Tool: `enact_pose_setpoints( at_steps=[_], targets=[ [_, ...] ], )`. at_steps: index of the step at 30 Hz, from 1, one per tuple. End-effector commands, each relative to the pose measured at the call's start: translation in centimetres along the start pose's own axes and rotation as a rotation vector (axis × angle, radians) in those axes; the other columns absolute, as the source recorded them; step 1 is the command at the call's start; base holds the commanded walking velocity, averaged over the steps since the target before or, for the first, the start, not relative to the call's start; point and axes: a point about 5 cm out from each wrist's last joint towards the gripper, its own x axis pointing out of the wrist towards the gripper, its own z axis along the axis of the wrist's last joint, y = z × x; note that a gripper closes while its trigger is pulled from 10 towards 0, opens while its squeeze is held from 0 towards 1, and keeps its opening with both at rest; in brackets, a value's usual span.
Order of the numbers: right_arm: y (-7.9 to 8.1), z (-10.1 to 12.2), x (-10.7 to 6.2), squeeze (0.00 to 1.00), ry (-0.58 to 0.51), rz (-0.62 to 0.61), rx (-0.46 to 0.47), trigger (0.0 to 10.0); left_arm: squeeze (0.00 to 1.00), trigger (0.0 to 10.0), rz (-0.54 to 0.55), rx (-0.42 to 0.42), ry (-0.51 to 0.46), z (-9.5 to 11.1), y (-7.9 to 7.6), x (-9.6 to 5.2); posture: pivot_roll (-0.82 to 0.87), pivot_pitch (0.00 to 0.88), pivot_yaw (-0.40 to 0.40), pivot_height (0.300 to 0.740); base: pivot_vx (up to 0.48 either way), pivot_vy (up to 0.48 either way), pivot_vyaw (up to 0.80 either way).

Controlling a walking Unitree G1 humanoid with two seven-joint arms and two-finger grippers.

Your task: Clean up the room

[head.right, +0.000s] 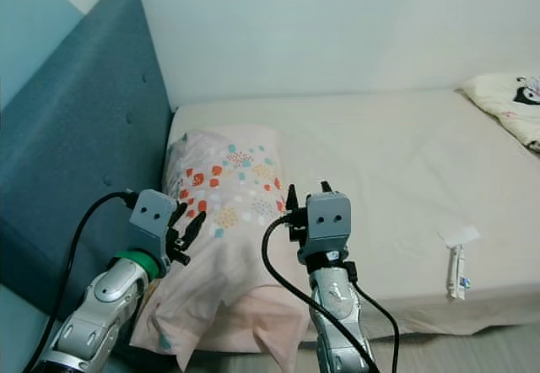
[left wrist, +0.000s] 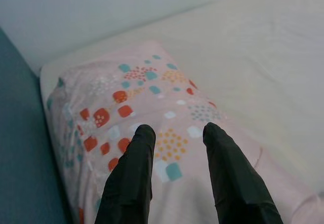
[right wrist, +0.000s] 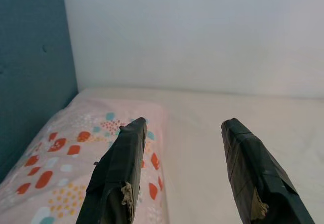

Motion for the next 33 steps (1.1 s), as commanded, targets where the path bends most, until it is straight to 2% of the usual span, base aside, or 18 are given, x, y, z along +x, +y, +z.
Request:
enact_pose_setpoints(
  at_steps=[1, 18, 20, 33],
  targets=[
    [0.22, -0.31, -0.10, 0.00, 0.012, 0.002, 0.014, 10.0, 0.00, 10.0, -0.013, 0.003, 0.006, -0.26, -0.12, -0.23, -0.16, 0.096, 0.120, 0.740, 0.000, 0.000, 0.00],
    [0.40, -0.65, -0.09, 0.00, 0.028, 0.007, 0.031, 10.0, 0.00, 10.0, -0.036, 0.040, -0.005, -0.22, -0.36, -0.29, -0.16, 0.099, 0.118, 0.740, 0.000, 0.000, 0.00],
    [0.41, -0.66, -0.10, 0.00, 0.028, 0.007, 0.031, 10.0, 0.00, 10.0, -0.038, 0.073, -0.011, -0.21, -0.37, -0.30, -0.16, 0.099, 0.118, 0.740, 0.000, -0.326, 0.00],
    [0.42, -0.80, -0.16, 0.00, 0.034, 0.007, 0.033, 10.0, 0.00, 10.0, -0.042, 0.076, -0.011, -0.37, -0.42, -0.38, -0.16, 0.101, 0.117, 0.740, 0.000, -0.432, 0.00]
  ],
)
